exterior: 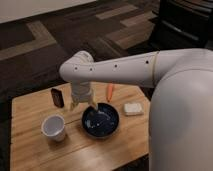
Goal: Pick up the ceramic bowl
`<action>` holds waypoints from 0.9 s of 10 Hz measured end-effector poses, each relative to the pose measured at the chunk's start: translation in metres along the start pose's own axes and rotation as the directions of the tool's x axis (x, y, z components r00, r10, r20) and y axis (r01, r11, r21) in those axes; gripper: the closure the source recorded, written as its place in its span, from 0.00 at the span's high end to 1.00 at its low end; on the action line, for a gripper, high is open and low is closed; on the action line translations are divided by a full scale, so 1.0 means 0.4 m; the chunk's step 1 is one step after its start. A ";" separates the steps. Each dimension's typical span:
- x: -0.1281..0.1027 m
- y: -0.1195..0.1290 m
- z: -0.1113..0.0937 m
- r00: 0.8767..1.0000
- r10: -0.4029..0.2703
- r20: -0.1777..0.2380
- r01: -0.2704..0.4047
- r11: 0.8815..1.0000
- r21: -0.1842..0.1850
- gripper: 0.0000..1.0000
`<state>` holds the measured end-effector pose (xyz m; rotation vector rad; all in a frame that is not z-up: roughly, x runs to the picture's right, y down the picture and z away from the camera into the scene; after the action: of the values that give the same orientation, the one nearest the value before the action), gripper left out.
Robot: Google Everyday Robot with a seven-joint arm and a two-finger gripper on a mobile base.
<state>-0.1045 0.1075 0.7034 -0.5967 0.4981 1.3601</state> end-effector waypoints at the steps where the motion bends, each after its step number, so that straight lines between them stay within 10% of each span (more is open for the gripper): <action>1: 0.006 -0.003 0.004 0.999 -0.042 0.005 0.042 0.999 0.000 0.65; 3: 0.029 -0.037 0.013 0.990 -0.143 0.008 0.143 0.990 0.020 0.65; 5: 0.067 -0.063 0.023 0.950 -0.313 -0.014 0.313 0.949 0.042 0.65; 7: 0.121 -0.106 0.034 0.850 -0.516 -0.106 0.526 0.845 0.100 0.65; 8: 0.143 -0.134 0.037 0.780 -0.603 -0.169 0.624 0.771 0.127 0.65; 9: 0.150 -0.144 0.037 0.753 -0.630 -0.192 0.656 0.743 0.134 0.65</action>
<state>-0.0388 0.1562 0.6817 -0.6254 0.4640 0.5955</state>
